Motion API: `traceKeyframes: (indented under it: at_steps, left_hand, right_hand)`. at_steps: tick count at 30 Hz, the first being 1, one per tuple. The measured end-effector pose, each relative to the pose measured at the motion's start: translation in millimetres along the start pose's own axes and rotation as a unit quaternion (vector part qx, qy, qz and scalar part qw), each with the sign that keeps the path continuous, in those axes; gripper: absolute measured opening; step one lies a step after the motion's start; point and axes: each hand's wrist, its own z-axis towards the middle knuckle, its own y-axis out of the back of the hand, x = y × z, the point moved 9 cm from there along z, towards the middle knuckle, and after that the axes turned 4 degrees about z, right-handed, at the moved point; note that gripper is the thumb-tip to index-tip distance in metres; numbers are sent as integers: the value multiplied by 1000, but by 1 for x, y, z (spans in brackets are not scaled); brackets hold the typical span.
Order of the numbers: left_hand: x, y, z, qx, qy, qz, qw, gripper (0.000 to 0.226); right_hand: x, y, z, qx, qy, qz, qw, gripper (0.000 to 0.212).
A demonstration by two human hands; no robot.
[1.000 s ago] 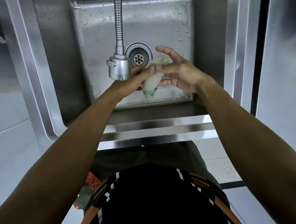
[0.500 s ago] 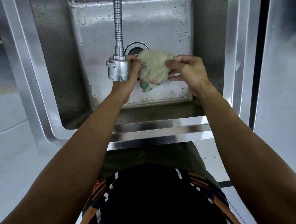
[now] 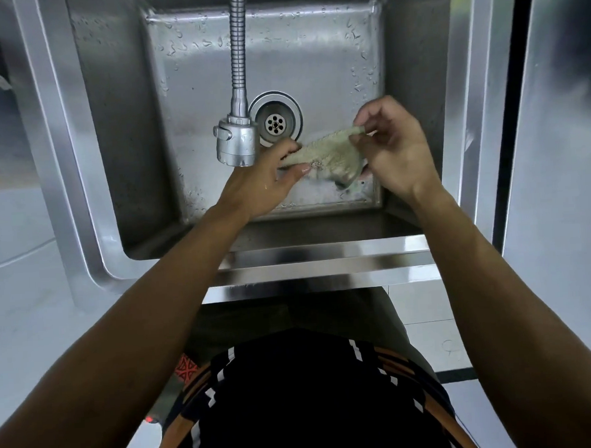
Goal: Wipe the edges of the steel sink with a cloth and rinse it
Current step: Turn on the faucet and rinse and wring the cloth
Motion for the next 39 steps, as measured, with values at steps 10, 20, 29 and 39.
traceKeyframes:
  at_steps: [10,20,29,39]
  left_hand:
    - [-32,9,-54,87,45,-341,935,25]
    - [-100,57,-79,142,-87,-74,983,35]
    - [-184,52,-113,118,-194,-178,957,14]
    - [-288,-97,-108,199,-271,30,941,26]
  right_hand:
    - [14,34,-38,61,-94,121,986,38]
    - [33,57,-142,-51,-61,123,989,44]
    - [51,98,-278,-239,24,141,960,34]
    - [-63,140,-385,-366,-111,116,917,60]
